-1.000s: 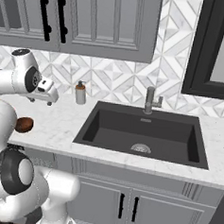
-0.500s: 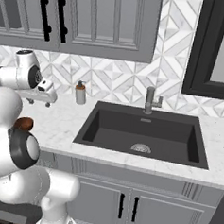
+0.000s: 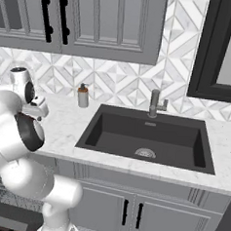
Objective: Pick up the cup and bowl from the counter, place them in the dishwasher, and close the dishwasher door.
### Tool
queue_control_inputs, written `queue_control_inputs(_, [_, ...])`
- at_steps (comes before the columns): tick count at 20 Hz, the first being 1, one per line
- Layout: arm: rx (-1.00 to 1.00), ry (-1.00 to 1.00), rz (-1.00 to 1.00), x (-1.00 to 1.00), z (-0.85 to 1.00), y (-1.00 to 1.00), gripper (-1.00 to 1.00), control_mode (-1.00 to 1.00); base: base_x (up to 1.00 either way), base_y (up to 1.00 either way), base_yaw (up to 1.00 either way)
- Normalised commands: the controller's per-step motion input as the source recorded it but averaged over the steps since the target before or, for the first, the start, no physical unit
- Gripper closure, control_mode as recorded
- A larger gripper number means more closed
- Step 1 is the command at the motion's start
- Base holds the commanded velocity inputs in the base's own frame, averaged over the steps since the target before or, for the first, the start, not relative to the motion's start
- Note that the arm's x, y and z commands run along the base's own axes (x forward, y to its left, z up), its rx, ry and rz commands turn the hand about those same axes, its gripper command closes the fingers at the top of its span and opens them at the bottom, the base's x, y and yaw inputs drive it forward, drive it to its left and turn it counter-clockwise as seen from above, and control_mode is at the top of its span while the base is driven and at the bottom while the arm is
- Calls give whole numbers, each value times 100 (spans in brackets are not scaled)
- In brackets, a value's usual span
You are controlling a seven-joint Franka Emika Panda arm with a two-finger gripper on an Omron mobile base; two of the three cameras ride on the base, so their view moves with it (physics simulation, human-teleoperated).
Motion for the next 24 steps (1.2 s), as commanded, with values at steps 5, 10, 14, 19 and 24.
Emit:
queue_control_inputs(5, [2, 13, 8, 32, -63, 57, -100, -100, 0, 0, 0])
queue_control_inputs(10, [0, 12, 1, 8, -2, 14, -100, -100, 0, 0, 0])
queue_control_inputs(14, [0, 11, 0, 18, -5, 9, -100, -100, 0, 0, 0])
queue_control_inputs(19, [0, 6, 0, 28, -36, 10, -100, -100, 0, 0, 0])
queue_control_inputs(24, [0, 0, 0, 17, -41, 19, -100, -100, 0, 0, 0])
